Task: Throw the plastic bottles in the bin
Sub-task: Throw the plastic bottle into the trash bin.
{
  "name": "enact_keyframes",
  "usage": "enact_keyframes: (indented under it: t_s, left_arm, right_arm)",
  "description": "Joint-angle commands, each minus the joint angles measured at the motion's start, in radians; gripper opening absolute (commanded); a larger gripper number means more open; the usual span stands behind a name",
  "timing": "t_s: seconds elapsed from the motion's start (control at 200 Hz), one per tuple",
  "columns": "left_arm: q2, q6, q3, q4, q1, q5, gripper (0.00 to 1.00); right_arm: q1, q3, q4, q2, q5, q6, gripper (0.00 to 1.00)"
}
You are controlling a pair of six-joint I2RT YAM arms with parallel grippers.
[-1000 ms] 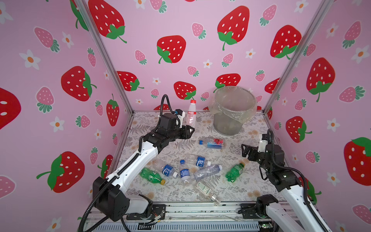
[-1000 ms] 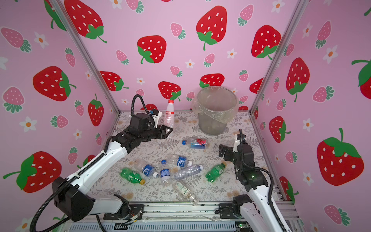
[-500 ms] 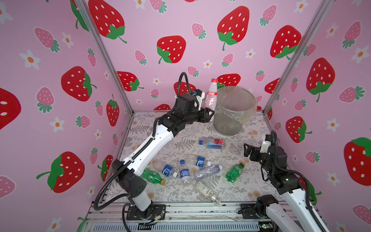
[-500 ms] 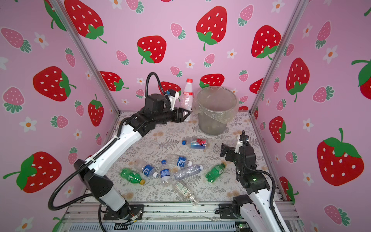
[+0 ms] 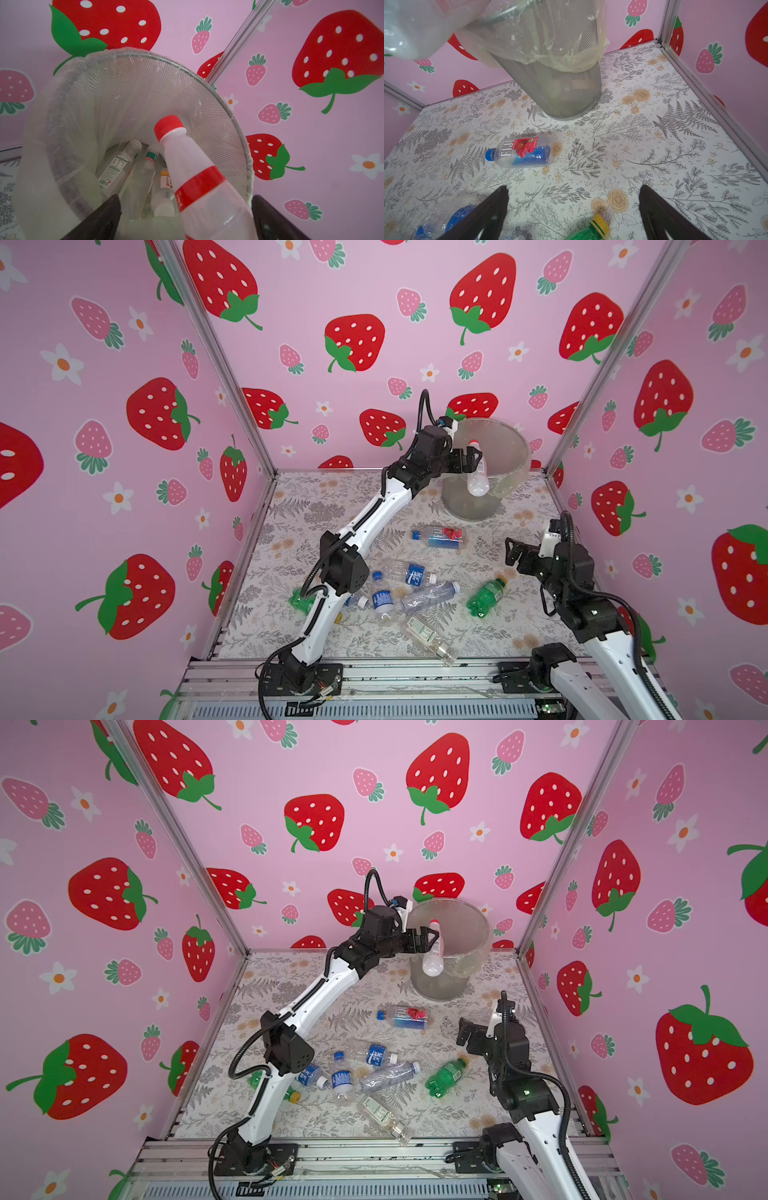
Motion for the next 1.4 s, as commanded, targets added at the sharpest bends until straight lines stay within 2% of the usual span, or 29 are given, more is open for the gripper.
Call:
enact_keyframes:
  t_s: [0.0,0.15,0.34,0.4,0.5,0.695,0.795,0.951,1.116,1.396]
  left_arm:
    - [-0.159,0.030,-0.041,0.002,0.007,-0.051,0.99]
    - [-0.250,0.051,-0.019,-0.079,0.024,-0.109,0.99]
    - [-0.254,0.055,0.104,-0.115,0.044,-0.081,0.99]
    - [-0.268,0.064,0.096,-0.129,0.046,-0.083,0.99]
    - [-0.338,0.086,-0.030,-0.110,0.045,-0.091,0.99]
    - [-0.537,0.135,-0.404,-0.033,0.051,-0.149,0.99]
    - [-0.616,0.147,-0.544,-0.024,0.066,-0.159,0.99]
    - [-0.703,0.157,-0.693,-0.066,0.095,-0.183,0.99]
    - [-0.770,0.148,-0.823,-0.106,0.151,-0.153,0.99]
    - [-0.843,0.123,-0.972,-0.154,0.266,-0.135,0.99]
  right_arm:
    - [0.000,-0.016,0.006,-0.035,0.011,0.017,0.99]
    - [-0.001,-0.022,0.023,-0.026,-0.004,0.028,0.99]
    - [-0.001,-0.006,0.048,0.005,-0.017,0.031,0.99]
    - [-0.001,-0.002,0.052,0.009,-0.021,0.034,0.99]
    - [-0.001,0.000,0.052,0.011,-0.025,0.034,0.99]
    - [-0.002,-0.001,0.046,0.027,-0.043,0.022,0.99]
    - [-0.001,0.001,0.042,0.038,-0.052,0.019,0.99]
    - [-0.001,-0.004,0.049,0.055,-0.068,0.022,0.99]
    - [-0.001,-0.023,0.068,0.090,-0.100,0.035,0.99]
    - [-0.001,-0.041,0.096,0.186,-0.149,0.063,0.99]
